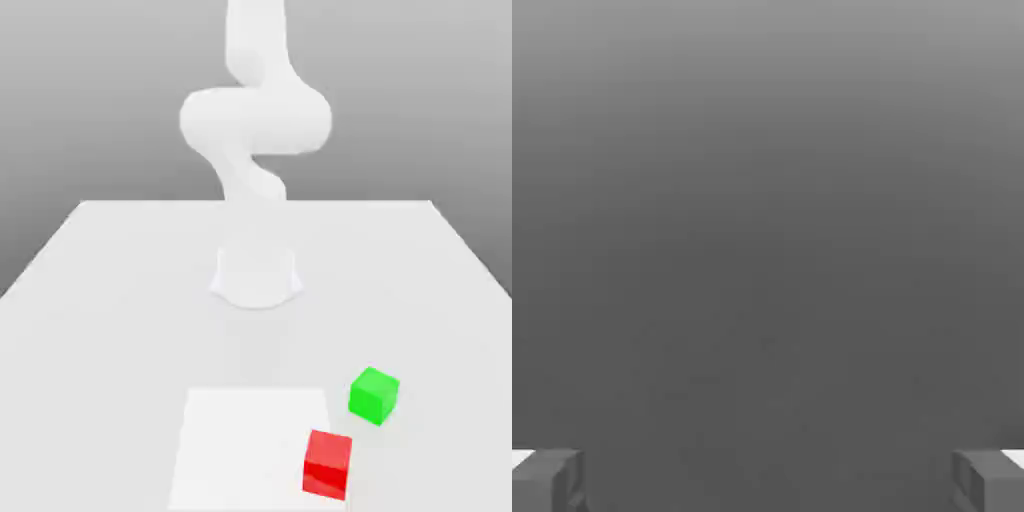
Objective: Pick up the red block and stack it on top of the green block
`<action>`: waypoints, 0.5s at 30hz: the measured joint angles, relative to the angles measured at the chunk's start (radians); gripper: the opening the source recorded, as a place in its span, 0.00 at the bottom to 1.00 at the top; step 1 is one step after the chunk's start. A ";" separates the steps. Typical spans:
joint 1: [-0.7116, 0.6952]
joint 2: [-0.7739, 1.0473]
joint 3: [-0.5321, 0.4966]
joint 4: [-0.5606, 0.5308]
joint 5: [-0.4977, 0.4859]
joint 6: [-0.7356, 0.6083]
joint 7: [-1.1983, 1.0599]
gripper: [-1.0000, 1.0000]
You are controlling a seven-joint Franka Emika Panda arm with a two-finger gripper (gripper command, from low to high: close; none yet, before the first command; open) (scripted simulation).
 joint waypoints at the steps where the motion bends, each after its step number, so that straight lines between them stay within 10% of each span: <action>1: -0.009 0.039 0.016 -0.008 -0.008 0.015 0.023 0.50; 15: -0.075 0.552 0.161 -0.115 -0.118 0.213 0.327 0.50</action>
